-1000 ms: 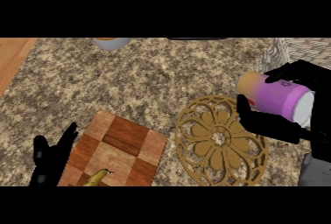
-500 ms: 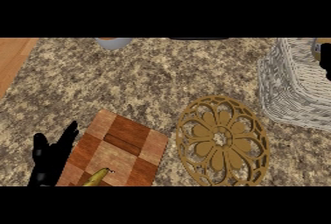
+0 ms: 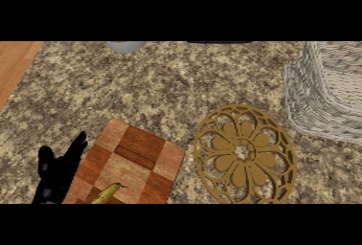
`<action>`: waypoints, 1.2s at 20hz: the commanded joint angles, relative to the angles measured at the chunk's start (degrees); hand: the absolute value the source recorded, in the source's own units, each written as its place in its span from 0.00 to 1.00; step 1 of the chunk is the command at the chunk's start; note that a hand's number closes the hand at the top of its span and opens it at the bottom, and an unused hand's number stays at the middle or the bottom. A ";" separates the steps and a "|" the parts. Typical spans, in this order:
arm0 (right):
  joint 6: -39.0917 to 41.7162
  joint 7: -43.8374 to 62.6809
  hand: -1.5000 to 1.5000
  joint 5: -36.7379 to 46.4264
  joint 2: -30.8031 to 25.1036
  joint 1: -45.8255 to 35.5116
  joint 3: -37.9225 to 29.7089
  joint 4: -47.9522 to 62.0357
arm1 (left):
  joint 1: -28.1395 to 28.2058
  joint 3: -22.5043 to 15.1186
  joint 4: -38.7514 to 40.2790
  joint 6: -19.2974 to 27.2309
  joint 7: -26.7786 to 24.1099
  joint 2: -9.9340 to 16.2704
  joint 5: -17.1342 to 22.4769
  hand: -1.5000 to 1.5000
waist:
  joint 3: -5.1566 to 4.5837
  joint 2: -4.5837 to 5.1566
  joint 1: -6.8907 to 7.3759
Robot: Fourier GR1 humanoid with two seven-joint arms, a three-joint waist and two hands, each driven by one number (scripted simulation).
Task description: Pick the can from the placemat and place it in the basket
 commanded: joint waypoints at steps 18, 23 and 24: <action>-15.54 -29.72 1.00 -7.57 0.70 1.74 -8.55 35.69 | -1.19 0.04 5.64 0.08 0.55 -2.59 -2.65 0.50 | -0.46 0.44 0.05; -18.29 -28.73 1.00 -1.22 -5.57 4.48 -7.92 40.70 | 2.35 -0.04 1.03 -1.51 1.57 -1.91 -1.53 0.50 | -0.50 0.52 0.37; -21.19 -29.45 1.00 -0.31 -6.34 3.80 -8.89 42.94 | 1.12 -0.29 -0.69 -1.83 3.95 -2.00 -0.79 0.50 | -0.44 0.61 0.63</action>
